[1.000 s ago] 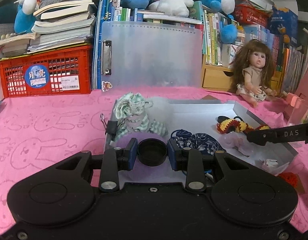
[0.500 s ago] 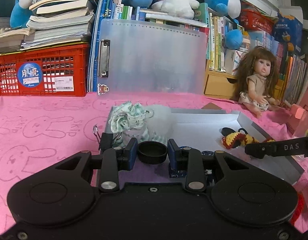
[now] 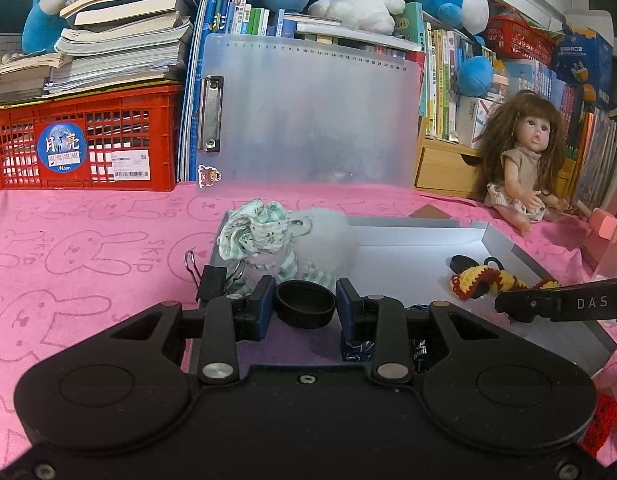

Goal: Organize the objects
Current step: 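Open the right gripper to drop the black lid into the tray, then grasp the red knitted hat with the left while the right grasps the brown cardboard square, then carry the red hat into the tray with the left while the right carries the cardboard square there, then release the red hat in the tray with the left while the right releases the cardboard square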

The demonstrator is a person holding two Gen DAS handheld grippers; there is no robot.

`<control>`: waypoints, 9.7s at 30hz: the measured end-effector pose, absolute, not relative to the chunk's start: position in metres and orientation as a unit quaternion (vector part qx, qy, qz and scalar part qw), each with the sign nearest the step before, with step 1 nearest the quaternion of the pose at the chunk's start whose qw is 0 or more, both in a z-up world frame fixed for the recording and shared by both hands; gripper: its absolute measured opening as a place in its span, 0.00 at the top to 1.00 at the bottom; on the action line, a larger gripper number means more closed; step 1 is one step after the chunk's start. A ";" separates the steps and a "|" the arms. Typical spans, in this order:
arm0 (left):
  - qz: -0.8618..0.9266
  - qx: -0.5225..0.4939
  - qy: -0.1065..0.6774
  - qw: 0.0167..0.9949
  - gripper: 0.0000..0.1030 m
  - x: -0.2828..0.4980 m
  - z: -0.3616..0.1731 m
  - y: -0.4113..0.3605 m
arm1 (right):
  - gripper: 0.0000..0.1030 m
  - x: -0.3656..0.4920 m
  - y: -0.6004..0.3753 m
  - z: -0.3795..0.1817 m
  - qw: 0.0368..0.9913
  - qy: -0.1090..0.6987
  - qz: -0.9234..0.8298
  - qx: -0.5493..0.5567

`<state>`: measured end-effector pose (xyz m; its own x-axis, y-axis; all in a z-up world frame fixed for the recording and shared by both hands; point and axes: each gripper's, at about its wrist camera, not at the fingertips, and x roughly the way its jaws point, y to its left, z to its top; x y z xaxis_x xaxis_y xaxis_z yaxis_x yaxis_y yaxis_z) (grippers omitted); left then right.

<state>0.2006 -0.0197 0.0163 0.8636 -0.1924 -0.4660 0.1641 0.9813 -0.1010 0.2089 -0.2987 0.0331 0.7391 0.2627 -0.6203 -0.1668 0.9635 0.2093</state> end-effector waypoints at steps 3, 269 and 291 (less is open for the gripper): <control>-0.095 -0.030 0.245 0.965 0.65 0.200 0.017 -0.019 | 0.63 0.208 -0.299 0.033 0.930 0.341 0.116 0.072; -0.114 -0.032 0.263 0.958 0.60 0.194 0.014 -0.049 | 0.50 0.192 -0.301 0.035 0.936 0.317 0.129 0.084; -0.124 -0.028 0.252 0.959 0.38 0.183 0.023 -0.049 | 0.35 0.187 -0.296 0.035 0.940 0.309 0.132 0.068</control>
<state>0.1828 -0.0488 0.0230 0.8423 -0.2524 -0.4762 0.2245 0.9676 -0.1158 0.1875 -0.2964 0.0352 0.7746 0.2890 -0.5626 -0.2054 0.9562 0.2084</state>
